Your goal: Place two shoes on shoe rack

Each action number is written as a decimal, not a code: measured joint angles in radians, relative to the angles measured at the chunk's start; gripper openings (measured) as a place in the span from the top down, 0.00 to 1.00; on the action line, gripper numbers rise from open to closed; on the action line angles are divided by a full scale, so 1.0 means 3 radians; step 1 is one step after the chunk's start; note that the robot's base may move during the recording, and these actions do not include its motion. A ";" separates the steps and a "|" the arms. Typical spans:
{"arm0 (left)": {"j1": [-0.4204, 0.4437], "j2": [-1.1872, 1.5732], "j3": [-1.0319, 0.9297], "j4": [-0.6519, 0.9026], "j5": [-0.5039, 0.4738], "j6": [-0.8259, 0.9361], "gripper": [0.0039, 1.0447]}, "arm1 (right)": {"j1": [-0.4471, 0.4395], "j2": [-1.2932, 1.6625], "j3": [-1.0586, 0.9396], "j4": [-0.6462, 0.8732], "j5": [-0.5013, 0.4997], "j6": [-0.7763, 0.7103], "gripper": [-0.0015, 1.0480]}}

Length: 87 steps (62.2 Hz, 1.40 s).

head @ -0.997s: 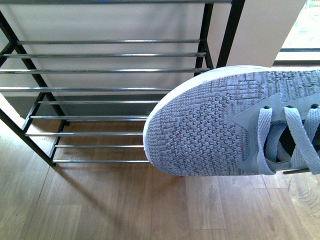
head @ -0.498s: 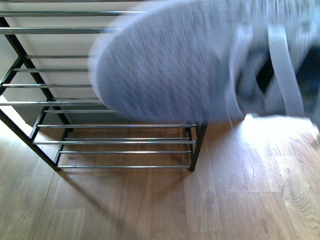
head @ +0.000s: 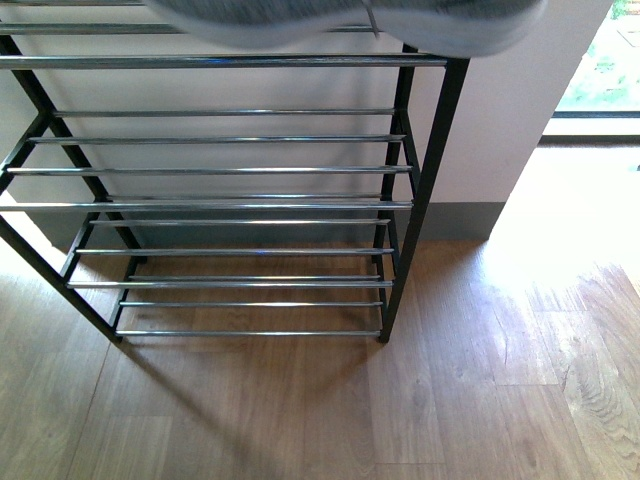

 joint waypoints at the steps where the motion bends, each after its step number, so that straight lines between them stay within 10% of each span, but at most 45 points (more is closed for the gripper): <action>1: 0.0000 -0.0001 0.0000 0.0000 0.0000 0.0000 0.98 | 0.0009 0.0025 0.0069 -0.0055 0.0019 0.0041 0.99; 22: 0.0000 0.0000 0.0000 0.0000 0.0001 0.0000 0.98 | 0.0348 0.0409 0.1016 -0.1181 0.0206 0.1568 0.99; 87: 0.0000 -0.0001 0.0000 0.0000 0.0000 0.0000 0.98 | 0.0402 0.0724 0.1372 -0.2201 0.1420 0.4367 0.99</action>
